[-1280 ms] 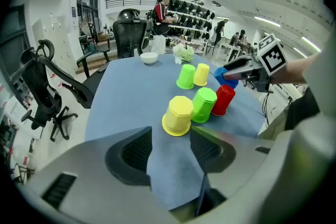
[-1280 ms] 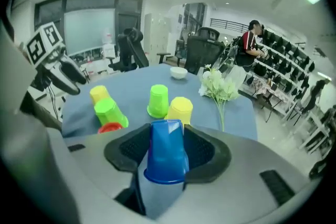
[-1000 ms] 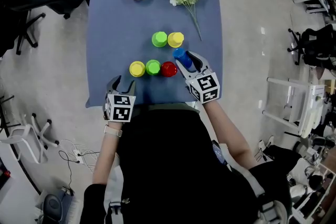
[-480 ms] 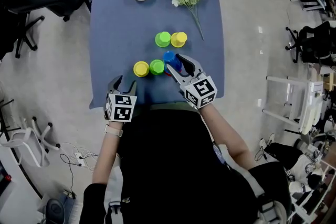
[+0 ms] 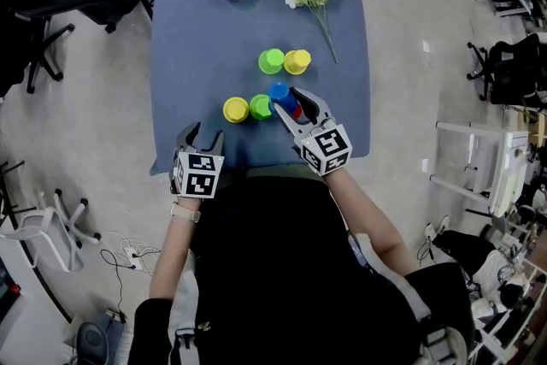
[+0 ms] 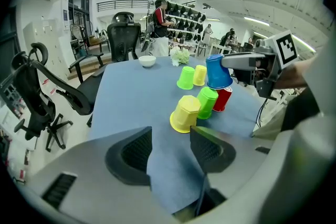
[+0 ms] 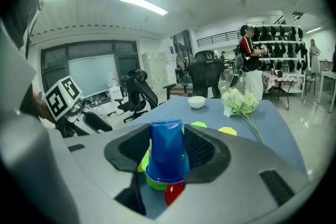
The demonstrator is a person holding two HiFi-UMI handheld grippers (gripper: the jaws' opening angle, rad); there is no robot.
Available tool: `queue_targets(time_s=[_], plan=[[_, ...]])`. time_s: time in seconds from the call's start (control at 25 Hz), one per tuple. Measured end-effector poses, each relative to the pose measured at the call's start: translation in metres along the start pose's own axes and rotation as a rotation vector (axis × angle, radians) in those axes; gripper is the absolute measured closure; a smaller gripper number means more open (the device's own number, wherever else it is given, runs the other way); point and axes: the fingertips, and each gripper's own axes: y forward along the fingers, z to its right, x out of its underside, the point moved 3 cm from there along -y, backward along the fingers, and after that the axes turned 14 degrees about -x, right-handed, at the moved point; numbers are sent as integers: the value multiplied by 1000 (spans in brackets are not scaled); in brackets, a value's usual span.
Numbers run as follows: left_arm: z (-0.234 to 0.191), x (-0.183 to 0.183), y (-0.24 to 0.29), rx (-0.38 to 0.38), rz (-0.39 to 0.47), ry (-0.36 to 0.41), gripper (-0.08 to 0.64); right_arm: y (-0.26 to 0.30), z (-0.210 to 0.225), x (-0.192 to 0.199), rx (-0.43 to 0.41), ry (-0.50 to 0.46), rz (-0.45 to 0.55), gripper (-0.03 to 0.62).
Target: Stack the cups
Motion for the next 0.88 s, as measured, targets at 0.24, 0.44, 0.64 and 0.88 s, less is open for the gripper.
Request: queue_targets(time_s=[0.24,0.44,0.64,0.88], plan=[[7,-1,1,16,4,17,327,-14,-4,15,14,12,-33,390],[12,-5,3,25,5,27,327,-20,-10,20,14,7,-45,405],[18,-7,4,26,4,35,327,-13,-7,25,10,7,-78,333],[21,-4,2,16,-2,34,327,2,14,24,32,93,-102,313]])
